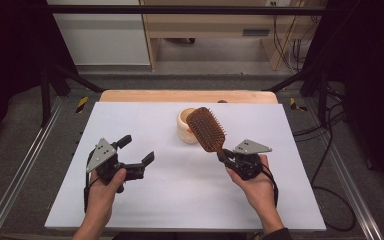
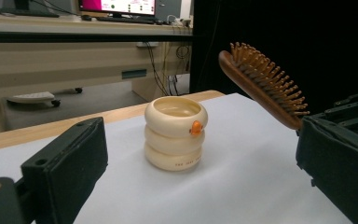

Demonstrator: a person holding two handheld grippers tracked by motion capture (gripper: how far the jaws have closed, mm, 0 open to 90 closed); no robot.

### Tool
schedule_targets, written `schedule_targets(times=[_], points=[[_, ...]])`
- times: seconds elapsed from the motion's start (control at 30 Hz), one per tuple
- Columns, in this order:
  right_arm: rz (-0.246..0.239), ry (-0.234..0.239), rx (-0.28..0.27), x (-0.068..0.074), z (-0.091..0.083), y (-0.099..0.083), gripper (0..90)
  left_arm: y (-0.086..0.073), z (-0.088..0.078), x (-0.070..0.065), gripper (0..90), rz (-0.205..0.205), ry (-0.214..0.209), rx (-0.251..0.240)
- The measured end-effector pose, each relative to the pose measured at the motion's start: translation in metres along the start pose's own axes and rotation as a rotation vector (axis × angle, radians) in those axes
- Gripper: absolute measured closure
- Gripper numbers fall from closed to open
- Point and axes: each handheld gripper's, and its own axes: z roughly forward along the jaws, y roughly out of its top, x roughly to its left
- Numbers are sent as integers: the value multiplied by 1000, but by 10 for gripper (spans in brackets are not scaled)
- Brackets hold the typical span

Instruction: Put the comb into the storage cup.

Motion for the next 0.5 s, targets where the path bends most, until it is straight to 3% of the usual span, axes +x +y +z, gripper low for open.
schedule_targets(times=[0.27,0.5], points=[[18,17,-58,4,14,10,729,21,27,-7,28,-2,-54,26],[8,40,-80,13,17,9,729,35,30,-25,28,30,-55,6]])
